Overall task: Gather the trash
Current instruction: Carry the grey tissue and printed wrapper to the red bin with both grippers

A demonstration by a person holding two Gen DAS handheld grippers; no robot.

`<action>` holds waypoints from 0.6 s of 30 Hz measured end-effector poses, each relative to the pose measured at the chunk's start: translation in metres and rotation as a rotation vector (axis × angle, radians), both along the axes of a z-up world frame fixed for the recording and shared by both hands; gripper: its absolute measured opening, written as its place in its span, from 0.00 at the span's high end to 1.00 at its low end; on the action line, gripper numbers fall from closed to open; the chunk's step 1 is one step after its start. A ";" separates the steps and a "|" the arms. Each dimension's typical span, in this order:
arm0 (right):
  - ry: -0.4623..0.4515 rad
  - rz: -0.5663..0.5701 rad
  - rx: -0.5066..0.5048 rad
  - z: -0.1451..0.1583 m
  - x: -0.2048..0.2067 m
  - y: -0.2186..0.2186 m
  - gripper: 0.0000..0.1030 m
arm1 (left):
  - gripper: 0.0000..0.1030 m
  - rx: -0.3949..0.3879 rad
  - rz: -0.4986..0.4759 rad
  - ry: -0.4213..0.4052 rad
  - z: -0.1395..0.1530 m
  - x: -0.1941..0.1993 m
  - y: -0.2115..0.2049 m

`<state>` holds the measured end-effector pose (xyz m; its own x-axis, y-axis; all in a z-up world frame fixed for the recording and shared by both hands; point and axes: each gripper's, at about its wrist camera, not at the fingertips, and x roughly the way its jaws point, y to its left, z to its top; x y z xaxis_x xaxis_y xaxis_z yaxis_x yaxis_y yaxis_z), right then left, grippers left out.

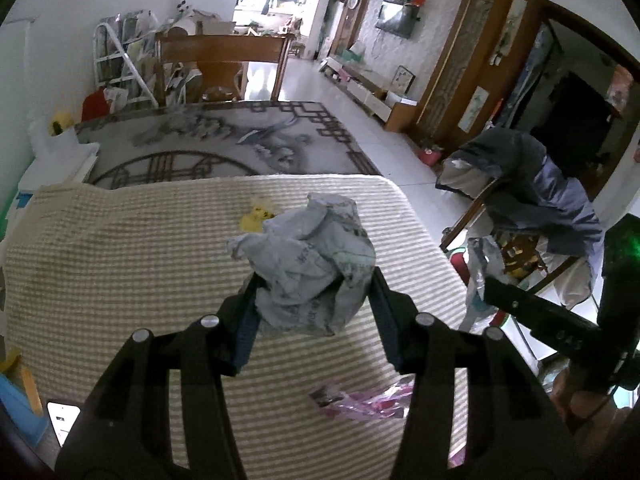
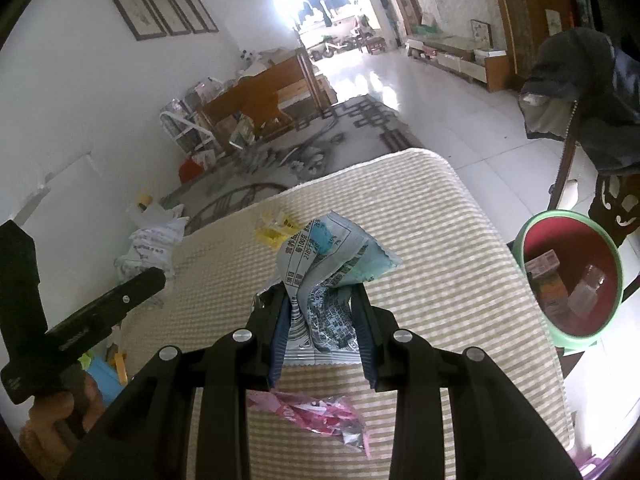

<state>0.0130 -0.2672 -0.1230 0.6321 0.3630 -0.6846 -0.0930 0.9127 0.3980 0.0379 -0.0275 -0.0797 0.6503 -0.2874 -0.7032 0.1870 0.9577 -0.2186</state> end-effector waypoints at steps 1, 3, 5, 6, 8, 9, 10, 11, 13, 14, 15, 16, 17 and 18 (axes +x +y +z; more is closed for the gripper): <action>-0.001 -0.003 0.001 0.001 0.000 -0.003 0.71 | 0.52 0.001 -0.004 -0.003 0.002 0.000 -0.003; -0.001 -0.011 0.002 0.001 0.002 -0.009 0.71 | 0.52 0.001 -0.009 -0.003 0.003 0.001 -0.008; 0.000 -0.016 0.002 0.001 0.004 -0.014 0.71 | 0.52 0.000 -0.015 0.000 0.002 0.003 -0.013; 0.000 -0.018 0.003 0.001 0.004 -0.017 0.71 | 0.52 0.001 -0.017 0.002 0.002 0.005 -0.015; 0.001 -0.021 0.004 0.001 0.006 -0.023 0.71 | 0.52 0.000 -0.020 0.006 0.001 0.006 -0.021; 0.000 -0.023 0.003 0.001 0.007 -0.025 0.71 | 0.52 0.001 -0.023 0.007 0.000 0.008 -0.024; 0.000 -0.024 0.003 0.001 0.008 -0.027 0.71 | 0.52 0.002 -0.025 0.009 -0.001 0.009 -0.027; 0.001 -0.026 0.004 0.001 0.010 -0.031 0.71 | 0.52 0.002 -0.027 0.012 -0.002 0.011 -0.031; -0.001 -0.028 0.005 0.002 0.011 -0.037 0.71 | 0.52 0.001 -0.030 0.017 -0.002 0.013 -0.038; -0.004 -0.030 0.005 0.003 0.013 -0.041 0.71 | 0.52 0.001 -0.032 0.018 -0.003 0.014 -0.041; -0.008 -0.032 0.006 0.004 0.014 -0.045 0.71 | 0.52 0.003 -0.035 0.019 -0.003 0.016 -0.046; -0.011 -0.033 0.007 0.005 0.015 -0.048 0.71 | 0.52 0.004 -0.038 0.018 -0.002 0.017 -0.051; -0.016 -0.035 0.008 0.006 0.017 -0.053 0.71 | 0.52 0.005 -0.040 0.016 -0.002 0.018 -0.053; -0.019 -0.037 0.008 0.007 0.018 -0.056 0.71 | 0.52 0.007 -0.043 0.014 -0.001 0.020 -0.058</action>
